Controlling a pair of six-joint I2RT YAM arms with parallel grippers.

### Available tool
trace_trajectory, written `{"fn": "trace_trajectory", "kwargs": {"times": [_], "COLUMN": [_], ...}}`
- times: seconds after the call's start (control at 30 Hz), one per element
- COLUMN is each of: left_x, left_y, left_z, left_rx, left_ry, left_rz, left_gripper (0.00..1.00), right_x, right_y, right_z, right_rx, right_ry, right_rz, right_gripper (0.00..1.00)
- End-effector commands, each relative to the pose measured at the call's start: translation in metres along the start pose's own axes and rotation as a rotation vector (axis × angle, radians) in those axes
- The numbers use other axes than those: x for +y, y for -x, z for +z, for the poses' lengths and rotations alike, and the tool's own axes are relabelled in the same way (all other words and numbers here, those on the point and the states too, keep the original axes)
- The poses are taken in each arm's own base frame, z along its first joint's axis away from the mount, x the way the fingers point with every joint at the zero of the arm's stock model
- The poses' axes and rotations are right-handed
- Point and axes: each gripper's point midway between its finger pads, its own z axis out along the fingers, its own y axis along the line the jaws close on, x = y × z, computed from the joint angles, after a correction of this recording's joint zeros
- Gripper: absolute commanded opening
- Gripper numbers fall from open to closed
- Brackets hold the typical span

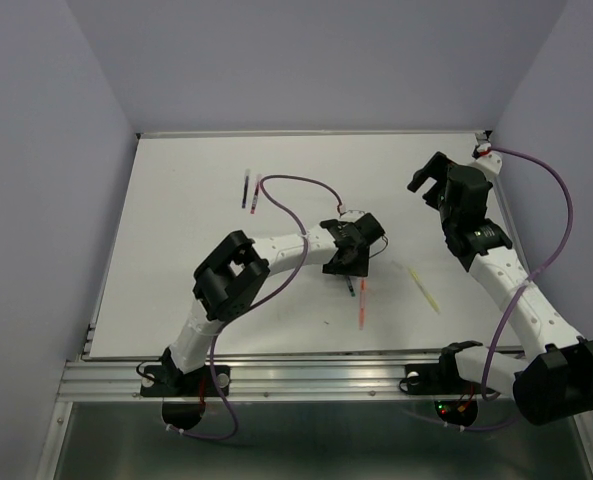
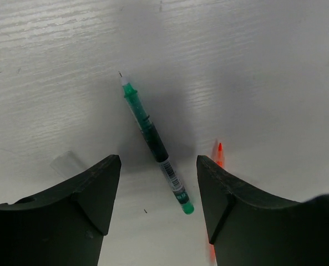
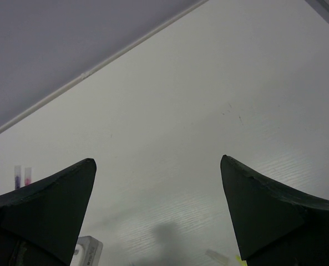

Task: Insert the pens into the pen caps

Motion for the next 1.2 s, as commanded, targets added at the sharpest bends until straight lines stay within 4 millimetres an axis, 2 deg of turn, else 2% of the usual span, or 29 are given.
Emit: {"fn": "trace_trajectory", "kwargs": {"times": [0.0, 0.17, 0.2, 0.27, 0.3, 0.33, 0.73, 0.77, 0.87, 0.9, 1.0, 1.1, 1.17], "left_x": [-0.001, 0.000, 0.001, 0.002, 0.003, 0.003, 0.011, 0.011, 0.010, 0.008, 0.000, -0.009, -0.015], "left_y": [0.011, 0.008, 0.007, 0.006, 0.005, 0.004, -0.001, -0.001, 0.003, 0.005, 0.018, 0.049, 0.073], "left_z": [-0.007, 0.001, 0.001, 0.001, 0.002, 0.002, 0.012, 0.012, 0.014, 0.013, 0.006, -0.020, -0.050], "left_rx": [-0.029, -0.014, -0.013, -0.008, -0.006, -0.003, 0.013, 0.012, 0.006, -0.001, -0.040, -0.149, -0.235], "left_ry": [0.051, 0.063, 0.064, 0.067, 0.069, 0.068, 0.109, 0.110, 0.111, 0.103, 0.070, 0.030, -0.010], "left_rz": [-0.031, -0.017, -0.013, -0.006, -0.002, 0.001, 0.023, 0.026, 0.033, 0.041, 0.068, 0.082, 0.098], "left_gripper": [0.66, 0.55, 0.49, 0.44, 0.37, 0.35, 0.26, 0.25, 0.11, 0.00, 0.00, 0.00, 0.00], "right_x": [-0.005, -0.009, -0.009, -0.009, -0.009, -0.010, -0.012, -0.012, -0.011, -0.011, -0.009, -0.002, 0.006], "right_y": [0.007, 0.008, 0.009, 0.009, 0.009, 0.009, 0.013, 0.014, 0.017, 0.019, 0.022, 0.024, 0.024], "right_z": [0.001, 0.003, 0.003, 0.003, 0.003, 0.003, -0.001, -0.001, -0.004, -0.005, -0.009, -0.013, -0.017], "right_rx": [-0.036, -0.042, -0.044, -0.045, -0.045, -0.047, -0.062, -0.064, -0.071, -0.075, -0.081, -0.076, -0.064], "right_ry": [-0.025, -0.044, -0.047, -0.048, -0.050, -0.052, -0.058, -0.056, -0.050, -0.049, -0.032, 0.010, 0.055], "right_rz": [-0.001, -0.009, -0.009, -0.009, -0.011, -0.011, -0.007, -0.008, -0.008, -0.007, -0.005, -0.016, -0.019], "right_gripper": [1.00, 1.00, 1.00, 1.00, 1.00, 1.00, 1.00, 1.00, 1.00, 1.00, 1.00, 1.00, 1.00]}}
